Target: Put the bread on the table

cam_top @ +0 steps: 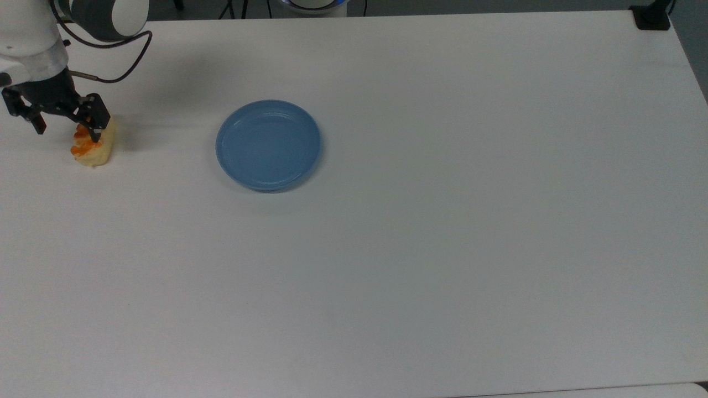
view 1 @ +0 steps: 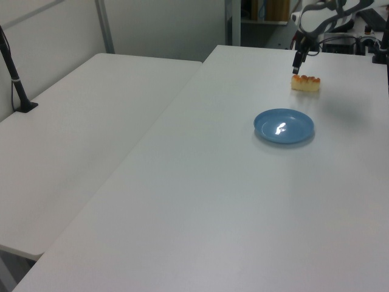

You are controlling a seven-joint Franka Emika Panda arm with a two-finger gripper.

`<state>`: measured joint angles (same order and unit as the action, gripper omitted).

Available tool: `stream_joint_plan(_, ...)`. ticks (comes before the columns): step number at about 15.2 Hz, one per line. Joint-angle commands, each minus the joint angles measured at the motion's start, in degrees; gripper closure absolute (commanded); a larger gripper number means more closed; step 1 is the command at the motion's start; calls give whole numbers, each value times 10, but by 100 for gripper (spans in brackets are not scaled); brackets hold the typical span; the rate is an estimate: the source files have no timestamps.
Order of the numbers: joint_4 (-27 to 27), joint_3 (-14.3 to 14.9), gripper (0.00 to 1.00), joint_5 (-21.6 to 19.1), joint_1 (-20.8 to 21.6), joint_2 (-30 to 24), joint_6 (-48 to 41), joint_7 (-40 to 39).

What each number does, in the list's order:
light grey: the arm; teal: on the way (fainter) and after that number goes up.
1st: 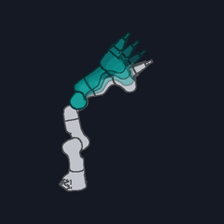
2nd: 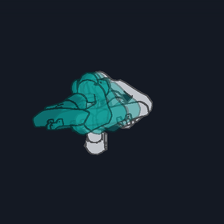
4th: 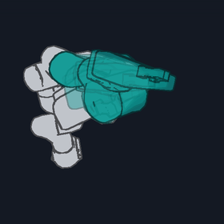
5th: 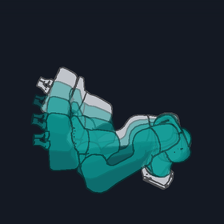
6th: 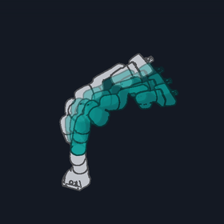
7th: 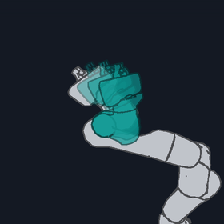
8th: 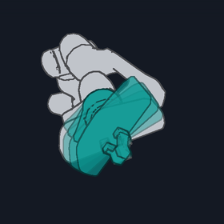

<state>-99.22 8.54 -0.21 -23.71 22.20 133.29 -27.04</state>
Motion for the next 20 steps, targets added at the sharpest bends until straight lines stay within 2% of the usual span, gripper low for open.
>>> stream_joint_plan(1,-12,-28,0,-7,16,-94,-92,179)
stream_joint_plan(6,-11,-34,0,-6,73,-192,-226,294)
stream_joint_plan(9,-11,-35,0,-7,104,-238,-311,333)
stream_joint_plan(12,1,-28,0,-6,174,-270,-358,359)
stream_joint_plan(16,3,-13,0,2,261,-278,-356,344)
stream_joint_plan(20,4,-13,0,0,260,-273,-355,253)
